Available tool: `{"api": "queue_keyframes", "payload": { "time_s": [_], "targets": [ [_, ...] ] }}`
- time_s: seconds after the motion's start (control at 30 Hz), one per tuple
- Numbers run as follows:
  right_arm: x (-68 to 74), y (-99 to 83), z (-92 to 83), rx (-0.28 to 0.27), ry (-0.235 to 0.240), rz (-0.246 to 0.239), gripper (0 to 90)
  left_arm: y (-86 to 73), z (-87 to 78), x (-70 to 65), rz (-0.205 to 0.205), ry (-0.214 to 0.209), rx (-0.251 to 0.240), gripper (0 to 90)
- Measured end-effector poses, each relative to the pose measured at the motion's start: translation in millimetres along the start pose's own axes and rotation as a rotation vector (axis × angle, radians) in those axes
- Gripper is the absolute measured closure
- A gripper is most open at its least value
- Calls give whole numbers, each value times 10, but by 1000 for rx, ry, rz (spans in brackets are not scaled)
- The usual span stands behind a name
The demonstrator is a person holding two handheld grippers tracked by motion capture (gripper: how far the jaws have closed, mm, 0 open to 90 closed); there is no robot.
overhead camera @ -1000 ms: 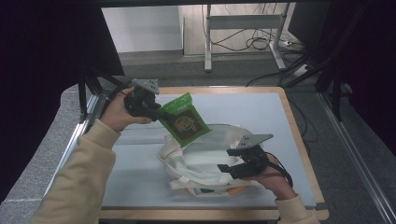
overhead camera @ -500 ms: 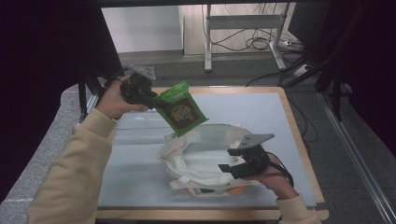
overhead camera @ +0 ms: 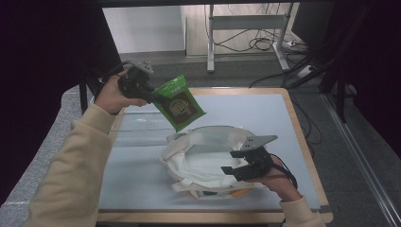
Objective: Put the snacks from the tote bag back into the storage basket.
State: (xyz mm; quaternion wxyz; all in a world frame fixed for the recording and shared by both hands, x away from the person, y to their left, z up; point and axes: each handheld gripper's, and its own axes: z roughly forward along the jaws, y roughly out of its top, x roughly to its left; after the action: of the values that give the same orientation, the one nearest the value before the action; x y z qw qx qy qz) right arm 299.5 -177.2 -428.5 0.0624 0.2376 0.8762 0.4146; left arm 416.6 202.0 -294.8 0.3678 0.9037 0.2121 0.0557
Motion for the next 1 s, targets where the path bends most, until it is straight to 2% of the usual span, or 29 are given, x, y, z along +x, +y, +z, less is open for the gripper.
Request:
{"api": "queue_keyframes", "payload": {
  "time_s": [0.2,0.47,0.67,0.8,1.0],
  "targets": [
    [-8,-7,17,6,0,2,327,16,-35,138,-1,8,6,759],
    [-30,1,-12,-6,-6,10,325,-22,-139,348,-38,32,-13,759],
    [-32,-10,28,11,-3,9,325,-63,-145,501,-54,47,3,760],
    [-33,-9,34,12,-5,3,325,-100,-121,606,-68,57,26,760],
    [-55,-13,16,8,-13,6,325,-164,-109,718,-85,70,34,760]
  ]
}}
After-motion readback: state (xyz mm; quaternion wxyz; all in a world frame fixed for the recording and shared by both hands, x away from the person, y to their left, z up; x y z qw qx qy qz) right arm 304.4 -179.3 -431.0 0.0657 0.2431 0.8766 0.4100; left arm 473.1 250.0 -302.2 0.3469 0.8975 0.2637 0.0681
